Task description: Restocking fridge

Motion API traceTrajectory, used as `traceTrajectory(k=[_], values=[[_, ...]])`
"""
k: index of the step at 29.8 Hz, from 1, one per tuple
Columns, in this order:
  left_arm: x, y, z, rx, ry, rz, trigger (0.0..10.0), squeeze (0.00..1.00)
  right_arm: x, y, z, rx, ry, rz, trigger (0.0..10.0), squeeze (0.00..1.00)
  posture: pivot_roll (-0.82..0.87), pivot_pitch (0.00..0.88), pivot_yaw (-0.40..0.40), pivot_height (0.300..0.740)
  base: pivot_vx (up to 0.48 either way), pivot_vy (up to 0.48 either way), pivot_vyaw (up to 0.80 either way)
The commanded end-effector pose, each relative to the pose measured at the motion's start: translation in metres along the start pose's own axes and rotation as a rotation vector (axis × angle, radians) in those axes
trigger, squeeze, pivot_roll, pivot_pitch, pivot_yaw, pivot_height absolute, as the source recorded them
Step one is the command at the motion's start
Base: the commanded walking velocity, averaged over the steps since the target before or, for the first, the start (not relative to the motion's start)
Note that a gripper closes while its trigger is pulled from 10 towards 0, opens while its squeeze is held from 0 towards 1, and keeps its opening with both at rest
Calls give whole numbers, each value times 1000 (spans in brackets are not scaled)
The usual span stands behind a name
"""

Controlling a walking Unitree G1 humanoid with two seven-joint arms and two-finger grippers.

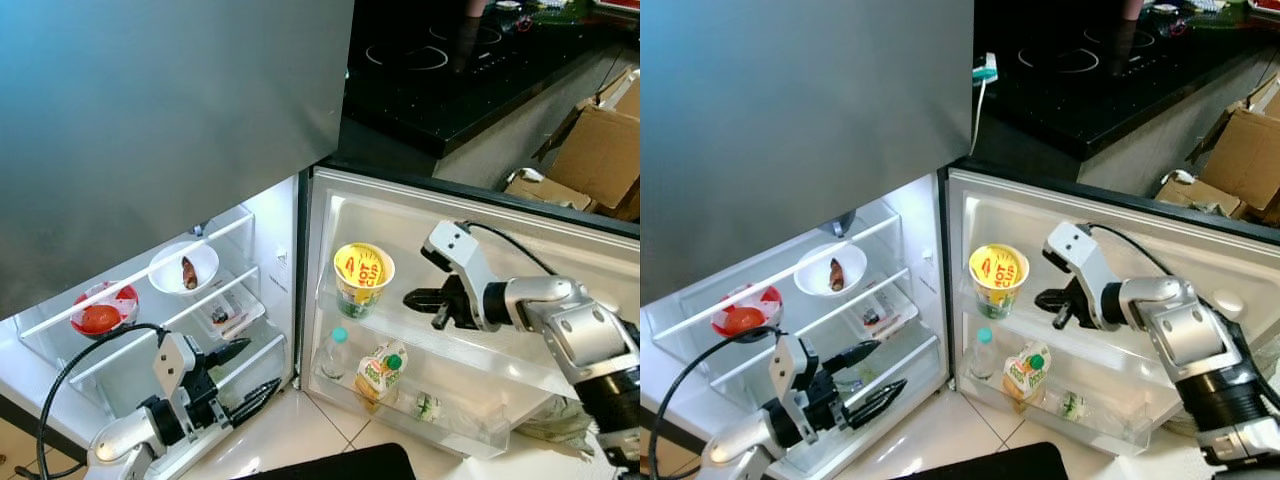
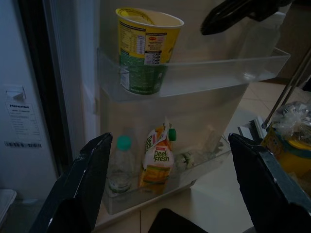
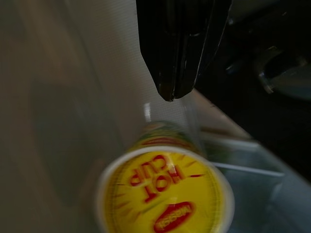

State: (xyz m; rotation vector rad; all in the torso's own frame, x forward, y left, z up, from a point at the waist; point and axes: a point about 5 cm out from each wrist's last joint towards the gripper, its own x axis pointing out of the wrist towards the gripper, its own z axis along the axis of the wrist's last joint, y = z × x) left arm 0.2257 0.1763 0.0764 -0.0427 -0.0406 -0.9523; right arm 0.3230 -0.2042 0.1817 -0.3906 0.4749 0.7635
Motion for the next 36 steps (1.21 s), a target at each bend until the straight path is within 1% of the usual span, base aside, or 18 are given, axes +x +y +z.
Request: traceTrajectory(k=[1, 8, 10, 12, 13, 16, 17, 22, 26, 28, 36], values=[[-2, 0, 1, 7, 17, -12, 10000, 0, 4, -3, 0, -19, 17, -42, 4902, 0, -36, 82, 1, 740, 0, 0, 0], [-2, -1, 1, 5, 16, -16, 10000, 0, 12, -1, 1, -30, 13, -63, 4784, 0, -35, 82, 2, 740, 0, 0, 0], [-2, -2, 0, 5, 17, -18, 10000, 0, 17, 1, 5, -22, -16, -69, 4745, 0, -35, 84, 2, 740, 0, 0, 0], [-2, -2, 0, 5, 17, -18, 10000, 0, 17, 1, 5, -22, -16, -69, 4745, 0, -35, 84, 2, 740, 0, 0, 0], [-2, -2, 1, 4, 16, -19, 10000, 0, 21, 3, 6, -14, -27, -68, 4627, 0, -36, 85, 2, 740, 0, 0, 0], [-2, -2, 1, 4, 16, -20, 10000, 0, 24, 5, 7, -4, -37, -66, 4627, 0, -36, 85, 2, 740, 0, 0, 0], [-2, -2, 1, 4, 15, -21, 10000, 0, 28, 6, 6, 2, -39, -64, 4627, 0, -37, 88, 2, 740, 0, 0, 0], [-1, -2, 1, 4, 14, -20, 10000, 0, 35, 8, 7, 16, -58, -71, 4588, 0, -37, 88, 2, 740, 0, 0, 0], [-1, -3, 1, 4, 13, -20, 10000, 0, 37, 9, 10, 29, -86, -66, 4588, 0, -35, 88, 0, 740, 0, 0, 0], [-1, -2, 1, 4, 14, -20, 10000, 0, 40, 10, 15, 47, -117, -60, 4706, 0, -35, 88, 0, 740, 0, 0, 0], [-1, -3, 2, 6, 13, -21, 10000, 0, 42, 13, 15, 49, -121, -48, 4745, 0, -32, 88, 0, 740, 0, 0, 0]])
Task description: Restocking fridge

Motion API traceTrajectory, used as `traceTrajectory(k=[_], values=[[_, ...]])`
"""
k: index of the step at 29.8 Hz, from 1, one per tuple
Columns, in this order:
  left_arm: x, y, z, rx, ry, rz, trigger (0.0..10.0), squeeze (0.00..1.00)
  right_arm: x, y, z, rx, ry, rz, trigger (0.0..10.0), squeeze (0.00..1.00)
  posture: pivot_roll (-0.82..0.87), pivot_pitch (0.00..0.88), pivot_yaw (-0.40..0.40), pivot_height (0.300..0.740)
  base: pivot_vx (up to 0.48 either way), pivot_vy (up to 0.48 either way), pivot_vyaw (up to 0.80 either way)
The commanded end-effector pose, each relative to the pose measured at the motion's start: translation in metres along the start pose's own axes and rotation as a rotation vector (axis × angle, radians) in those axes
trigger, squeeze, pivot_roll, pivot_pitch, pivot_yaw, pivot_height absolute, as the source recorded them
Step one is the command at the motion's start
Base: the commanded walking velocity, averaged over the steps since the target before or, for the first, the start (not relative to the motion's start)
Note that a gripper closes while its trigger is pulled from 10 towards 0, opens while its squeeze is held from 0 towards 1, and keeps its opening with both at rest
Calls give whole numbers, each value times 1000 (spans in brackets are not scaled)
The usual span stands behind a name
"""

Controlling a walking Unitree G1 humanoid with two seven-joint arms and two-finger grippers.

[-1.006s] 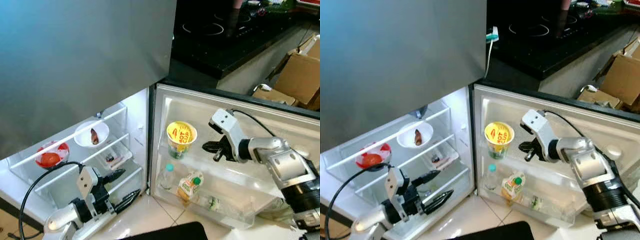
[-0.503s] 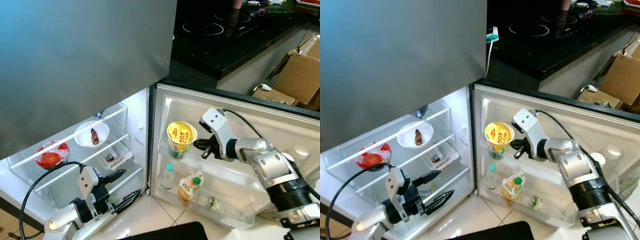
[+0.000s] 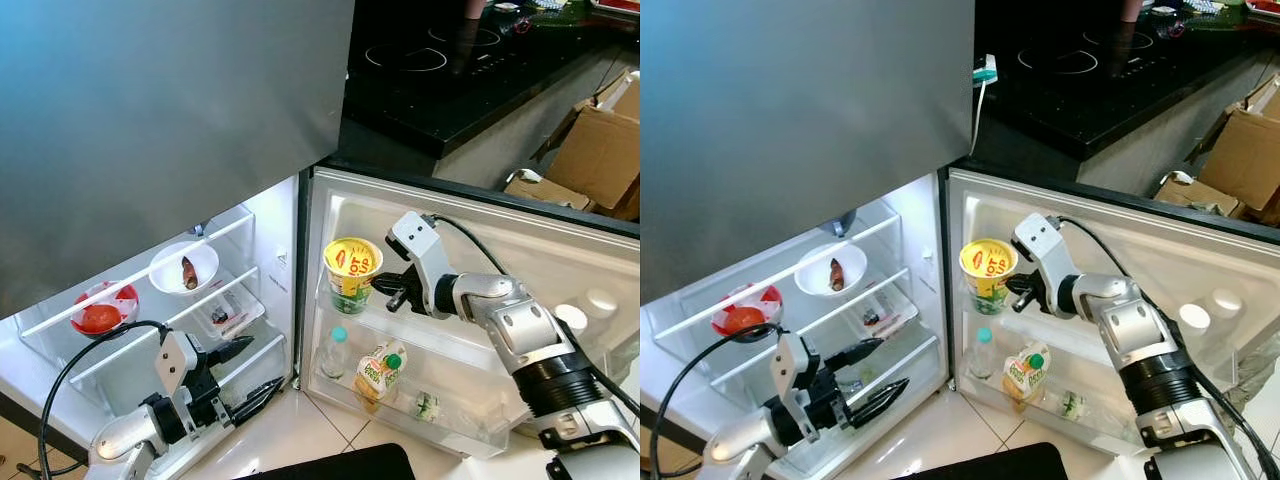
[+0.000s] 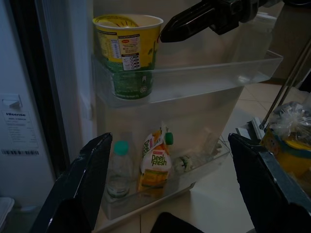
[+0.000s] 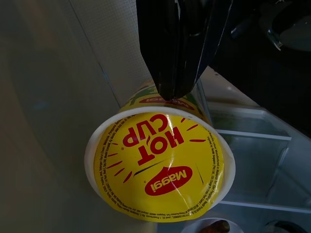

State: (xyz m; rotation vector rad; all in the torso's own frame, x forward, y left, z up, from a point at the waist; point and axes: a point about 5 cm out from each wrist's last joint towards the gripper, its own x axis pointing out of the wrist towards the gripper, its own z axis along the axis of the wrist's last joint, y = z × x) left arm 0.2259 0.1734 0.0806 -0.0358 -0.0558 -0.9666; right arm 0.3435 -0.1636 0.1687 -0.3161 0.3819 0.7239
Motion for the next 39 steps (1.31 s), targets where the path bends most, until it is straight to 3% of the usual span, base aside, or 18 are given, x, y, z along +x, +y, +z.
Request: traceTrajectory(k=[1, 7, 8, 11, 12, 13, 24, 31, 39], values=[[-4, -1, -2, -6, 23, -6, 10000, 0, 0, -1, 0, 3, -12, -2, 4745, 0, -32, 88, 0, 740, 0, 0, 0], [-3, 0, -1, -4, 23, -7, 10000, 0, -3, -2, -7, -10, 41, 3, 5059, 0, -32, 88, 0, 740, 0, 0, 0], [-3, 0, -1, -3, 23, -8, 10000, 0, -4, -4, -12, -25, 78, -8, 6039, 0, -32, 88, 0, 740, 0, 0, 0], [-3, 0, -1, -4, 23, -9, 10000, 0, -5, -7, -19, -32, 129, -32, 6314, 0, -32, 88, 0, 740, 0, 0, 0], [-3, 0, -1, -3, 23, -9, 10000, 0, -5, -7, -20, -31, 130, -36, 7255, 0, -32, 88, 0, 740, 0, 0, 0], [-3, 0, -1, -3, 23, -10, 10000, 0, -4, -7, -21, -34, 142, -40, 10000, 0, -32, 88, 0, 740, 0, 0, 0], [-3, -2, -1, -5, 22, -14, 10000, 0, 0, -8, -25, -37, 189, -60, 10000, 0, -34, 92, 4, 740, 0, 0, 0], [-3, -2, 0, -6, 20, -11, 10000, 0, 15, 6, -18, -36, 164, -26, 10000, 0, -34, 92, 4, 740, 0, 0, 0], [-2, -1, 0, -4, 20, -12, 10000, 0, 18, 5, -13, -28, 133, -38, 10000, 0, -33, 88, -2, 740, 0, 0, 0]])
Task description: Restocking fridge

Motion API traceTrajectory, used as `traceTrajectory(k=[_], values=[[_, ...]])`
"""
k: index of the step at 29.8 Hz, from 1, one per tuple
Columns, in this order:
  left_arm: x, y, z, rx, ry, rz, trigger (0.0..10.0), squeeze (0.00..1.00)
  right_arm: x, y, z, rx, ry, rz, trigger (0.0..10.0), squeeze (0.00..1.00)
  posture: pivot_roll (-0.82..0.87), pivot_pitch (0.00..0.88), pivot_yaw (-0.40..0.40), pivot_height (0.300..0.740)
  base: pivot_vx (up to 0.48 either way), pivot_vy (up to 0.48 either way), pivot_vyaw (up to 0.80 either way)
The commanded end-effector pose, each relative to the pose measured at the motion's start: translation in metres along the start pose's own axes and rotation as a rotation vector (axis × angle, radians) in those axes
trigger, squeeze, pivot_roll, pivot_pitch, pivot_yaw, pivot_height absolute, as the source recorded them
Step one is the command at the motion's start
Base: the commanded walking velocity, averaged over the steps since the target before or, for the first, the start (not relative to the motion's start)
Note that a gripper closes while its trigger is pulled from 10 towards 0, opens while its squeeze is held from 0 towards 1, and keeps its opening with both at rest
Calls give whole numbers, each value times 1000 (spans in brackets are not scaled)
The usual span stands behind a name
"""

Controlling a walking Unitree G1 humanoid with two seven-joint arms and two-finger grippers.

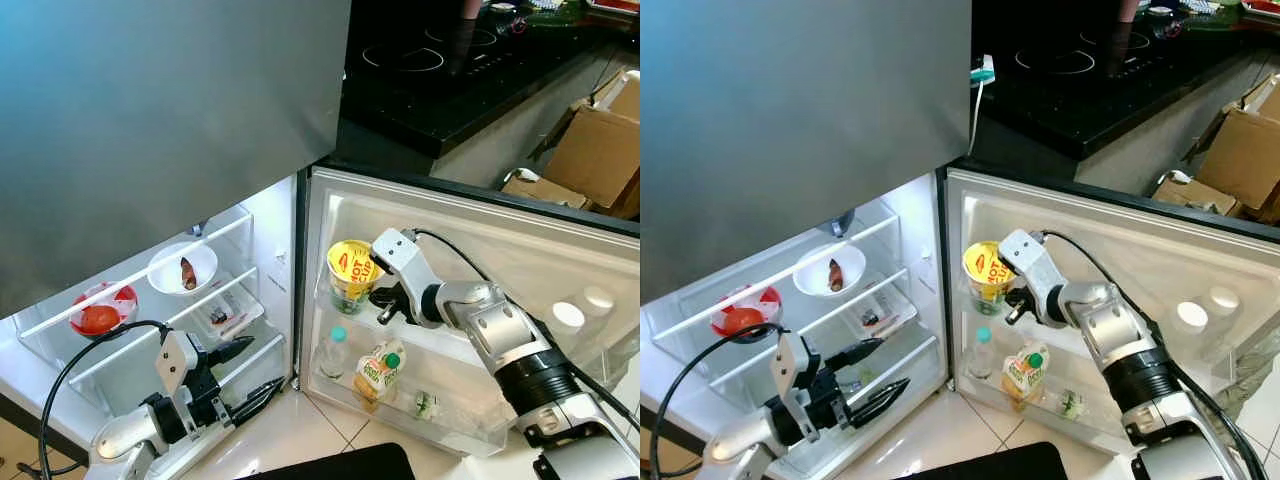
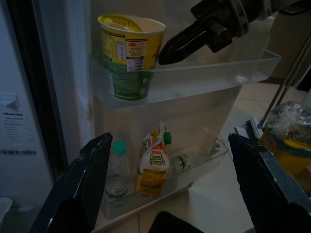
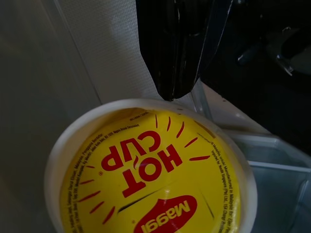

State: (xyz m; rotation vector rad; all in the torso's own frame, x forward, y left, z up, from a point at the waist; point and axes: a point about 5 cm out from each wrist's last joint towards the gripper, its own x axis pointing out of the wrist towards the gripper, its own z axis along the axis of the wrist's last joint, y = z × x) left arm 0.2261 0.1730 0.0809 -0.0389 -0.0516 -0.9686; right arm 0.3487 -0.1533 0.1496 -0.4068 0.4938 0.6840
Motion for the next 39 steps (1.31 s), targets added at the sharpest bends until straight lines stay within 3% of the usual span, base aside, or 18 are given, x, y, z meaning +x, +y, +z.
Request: traceTrajectory(k=[1, 11, 17, 23, 26, 28, 29, 30, 32, 39], values=[[-3, -1, -1, 1, 18, -9, 10000, 0, 1, -2, -1, 12, -6, -11, 10000, 0, -33, 88, -2, 740, 0, 0, 0], [-2, -1, -1, 3, 17, -10, 10000, 0, 2, -1, -2, 15, -5, -5, 10000, 0, -30, 82, -4, 740, 0, 0, 0], [-1, -1, -1, 2, 17, -13, 10000, 0, -10, -7, -10, 0, 12, 16, 10000, 0, -31, 81, -1, 740, 0, 0, 0], [-1, 0, -1, -2, 17, -14, 10000, 0, -29, -17, -9, 18, -67, 27, 10000, 0, -38, 77, 4, 740, 0, 0, 0], [1, 1, -2, 0, 16, -14, 10000, 0, -40, -15, -5, 14, -146, 80, 10000, 0, -42, 72, 5, 740, 0, 0, 0], [2, 2, -2, -1, 17, -15, 10000, 0, -49, -10, 5, 0, -265, 126, 10000, 0, -42, 70, 6, 740, 0, 0, 0], [2, 2, -2, -1, 17, -15, 10000, 0, -49, -10, 5, 0, -265, 126, 10000, 0, -42, 70, 6, 740, 0, 0, 0], [2, 3, -3, -5, 19, -14, 10000, 0, -57, -5, 14, -6, -372, 164, 10000, 0, -44, 64, 8, 740, 0, 0, 0], [2, 3, -5, -9, 23, -13, 10000, 0, -64, 3, 18, -22, -464, 204, 10000, 0, -47, 62, 9, 740, 0, 0, 0], [0, 2, -14, -39, 45, -3, 10000, 0, -81, 25, 17, -3, -621, 340, 10000, 0, -52, 55, 11, 740, 0, 0, 0]])
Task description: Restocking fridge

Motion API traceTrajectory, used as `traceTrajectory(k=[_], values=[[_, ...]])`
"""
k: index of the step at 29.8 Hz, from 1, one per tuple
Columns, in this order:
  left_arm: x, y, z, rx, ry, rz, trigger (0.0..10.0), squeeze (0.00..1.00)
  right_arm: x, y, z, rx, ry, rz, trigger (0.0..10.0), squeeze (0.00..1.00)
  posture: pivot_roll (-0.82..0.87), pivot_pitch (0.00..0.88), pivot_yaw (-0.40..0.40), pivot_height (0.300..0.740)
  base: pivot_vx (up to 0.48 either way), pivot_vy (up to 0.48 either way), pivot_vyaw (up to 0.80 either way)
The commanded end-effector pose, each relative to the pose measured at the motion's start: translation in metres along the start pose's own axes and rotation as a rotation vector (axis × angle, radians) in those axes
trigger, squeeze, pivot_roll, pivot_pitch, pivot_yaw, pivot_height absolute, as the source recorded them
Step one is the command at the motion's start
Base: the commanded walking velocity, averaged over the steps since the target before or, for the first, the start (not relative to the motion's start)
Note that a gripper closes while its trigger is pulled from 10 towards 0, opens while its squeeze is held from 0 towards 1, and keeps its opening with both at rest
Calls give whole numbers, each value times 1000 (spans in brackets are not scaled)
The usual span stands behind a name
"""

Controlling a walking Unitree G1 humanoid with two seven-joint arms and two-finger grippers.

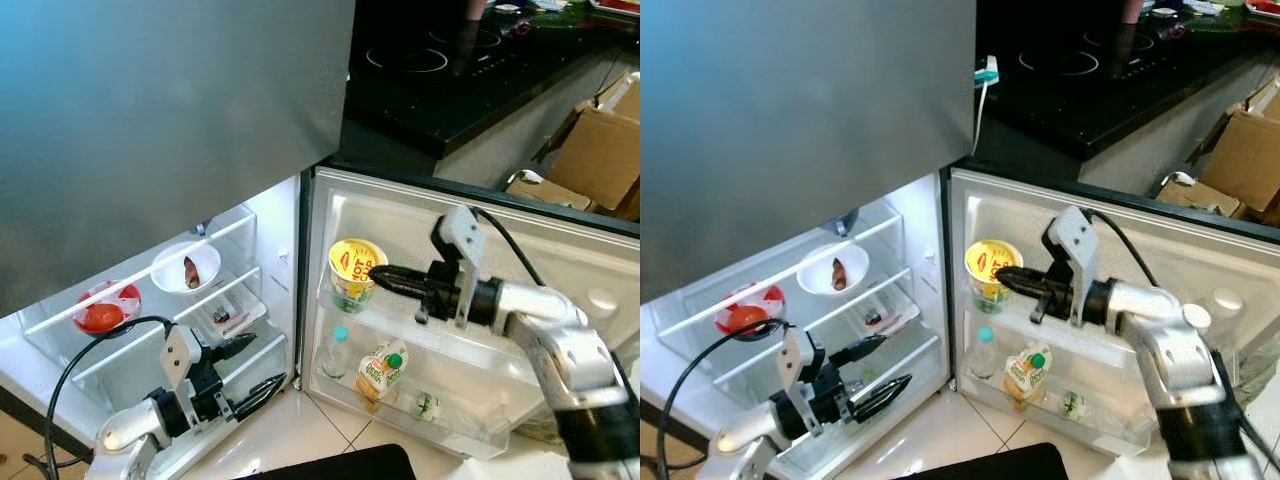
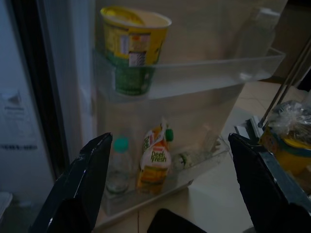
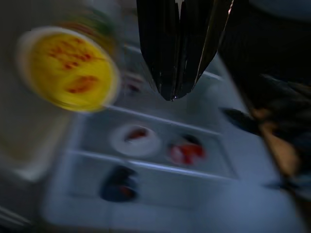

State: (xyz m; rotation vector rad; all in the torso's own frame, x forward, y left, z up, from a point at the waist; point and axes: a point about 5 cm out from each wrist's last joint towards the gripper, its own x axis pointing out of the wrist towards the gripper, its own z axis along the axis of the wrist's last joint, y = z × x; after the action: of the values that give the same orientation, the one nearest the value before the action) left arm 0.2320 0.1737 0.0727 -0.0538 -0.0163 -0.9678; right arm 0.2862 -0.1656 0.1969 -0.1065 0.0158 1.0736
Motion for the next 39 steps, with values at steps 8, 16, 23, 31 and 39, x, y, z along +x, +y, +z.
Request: traceTrajectory(k=[8, 16, 23, 31, 39], values=[[-10, -9, -36, -100, 109, 16, 10000, 0, -6, 30, -28, 70, -33, 78, 10000, 0, -65, 52, 20, 740, 0, 0, 0], [-23, -14, -67, -214, 192, 114, 10000, 0, -14, 34, -109, 197, 209, -52, 10000, 0, -69, 50, 30, 740, 0, 0, 0], [-33, -19, -91, -298, 284, 230, 10000, 0, -43, 42, -178, 389, 457, -212, 10000, 0, -78, 52, 37, 740, 0, 0, 0], [-52, -32, -131, -464, 491, 447, 10000, 0, -90, 73, -250, 596, 774, -560, 10000, 0, -88, 45, 41, 740, 0, 0, 0], [-66, -47, -154, -631, 607, 650, 10000, 0, -124, 103, -278, 677, 966, -821, 10000, 0, -87, 39, 39, 740, 0, 0, 0]])
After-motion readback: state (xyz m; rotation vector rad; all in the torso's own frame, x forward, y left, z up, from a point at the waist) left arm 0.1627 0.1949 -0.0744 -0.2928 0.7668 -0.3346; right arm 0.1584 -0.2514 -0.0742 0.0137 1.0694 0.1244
